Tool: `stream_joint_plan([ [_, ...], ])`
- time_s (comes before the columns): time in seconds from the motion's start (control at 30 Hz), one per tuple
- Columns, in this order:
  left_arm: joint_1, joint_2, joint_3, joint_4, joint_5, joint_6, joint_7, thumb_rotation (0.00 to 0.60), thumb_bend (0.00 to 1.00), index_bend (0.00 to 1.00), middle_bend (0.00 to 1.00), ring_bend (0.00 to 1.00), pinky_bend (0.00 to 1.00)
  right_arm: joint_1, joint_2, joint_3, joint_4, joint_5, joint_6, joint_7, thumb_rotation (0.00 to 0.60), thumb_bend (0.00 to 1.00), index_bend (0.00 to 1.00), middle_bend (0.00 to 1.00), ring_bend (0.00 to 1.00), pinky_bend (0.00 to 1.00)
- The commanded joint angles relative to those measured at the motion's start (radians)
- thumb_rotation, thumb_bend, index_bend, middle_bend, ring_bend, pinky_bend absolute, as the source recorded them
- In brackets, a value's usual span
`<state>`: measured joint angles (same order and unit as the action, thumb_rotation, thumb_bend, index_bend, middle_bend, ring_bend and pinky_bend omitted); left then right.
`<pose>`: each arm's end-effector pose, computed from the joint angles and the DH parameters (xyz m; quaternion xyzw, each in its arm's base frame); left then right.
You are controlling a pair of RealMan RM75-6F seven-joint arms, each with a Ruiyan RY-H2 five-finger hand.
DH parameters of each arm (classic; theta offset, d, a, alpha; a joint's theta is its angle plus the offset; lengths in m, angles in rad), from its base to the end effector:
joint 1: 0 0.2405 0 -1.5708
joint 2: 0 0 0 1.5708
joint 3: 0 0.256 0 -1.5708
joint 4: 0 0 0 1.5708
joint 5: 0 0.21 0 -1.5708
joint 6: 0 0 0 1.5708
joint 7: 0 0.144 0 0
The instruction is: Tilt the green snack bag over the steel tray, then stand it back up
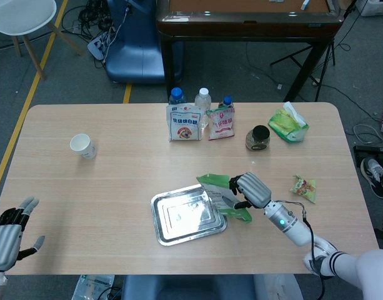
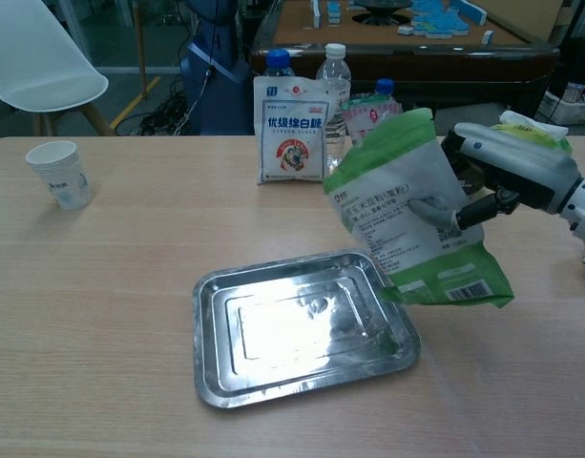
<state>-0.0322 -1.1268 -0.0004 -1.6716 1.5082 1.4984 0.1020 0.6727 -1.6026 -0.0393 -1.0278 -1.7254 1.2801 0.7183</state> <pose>-0.3090 0.1535 0.1460 -0.6018 -0.4016 -0.3535 0.5930 -0.2023 -0.3240 -0.0024 0.7047 -0.4278 0.5291 0.2013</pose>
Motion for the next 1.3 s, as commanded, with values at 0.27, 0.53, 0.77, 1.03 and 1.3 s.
stream_joint_plan([
  [0.27,0.005,0.0,0.005,0.011,0.0,0.002,-0.016,0.6,0.25,0.11,0.09,0.2,0.11,0.122,0.251,-0.004,-0.414,0.059,-0.277,-0.109,0.6,0.52,0.78,0.72,0.7,0.71],
  [0.53,0.011,0.005,0.008,0.017,0.001,0.004,-0.031,0.6,0.25,0.11,0.08,0.2,0.11,0.173,0.326,0.007,-0.541,0.163,-0.454,-0.074,0.6,0.58,0.81,0.75,0.75,0.76],
  [0.77,0.008,0.004,0.012,0.018,0.007,-0.002,-0.034,0.6,0.25,0.11,0.08,0.2,0.11,0.232,0.381,0.043,-0.621,0.297,-0.642,0.012,0.6,0.63,0.82,0.76,0.76,0.77],
  [1.03,0.006,0.011,0.011,0.011,0.003,-0.007,-0.03,0.6,0.25,0.11,0.07,0.2,0.11,0.279,0.403,0.093,-0.67,0.502,-0.85,0.079,0.6,0.7,0.85,0.78,0.78,0.8],
  [1.3,0.005,0.015,0.012,-0.003,0.0,-0.014,-0.018,0.6,0.25,0.11,0.07,0.19,0.11,0.332,0.41,0.124,-0.669,0.686,-1.036,0.111,0.6,0.73,0.87,0.79,0.79,0.82],
])
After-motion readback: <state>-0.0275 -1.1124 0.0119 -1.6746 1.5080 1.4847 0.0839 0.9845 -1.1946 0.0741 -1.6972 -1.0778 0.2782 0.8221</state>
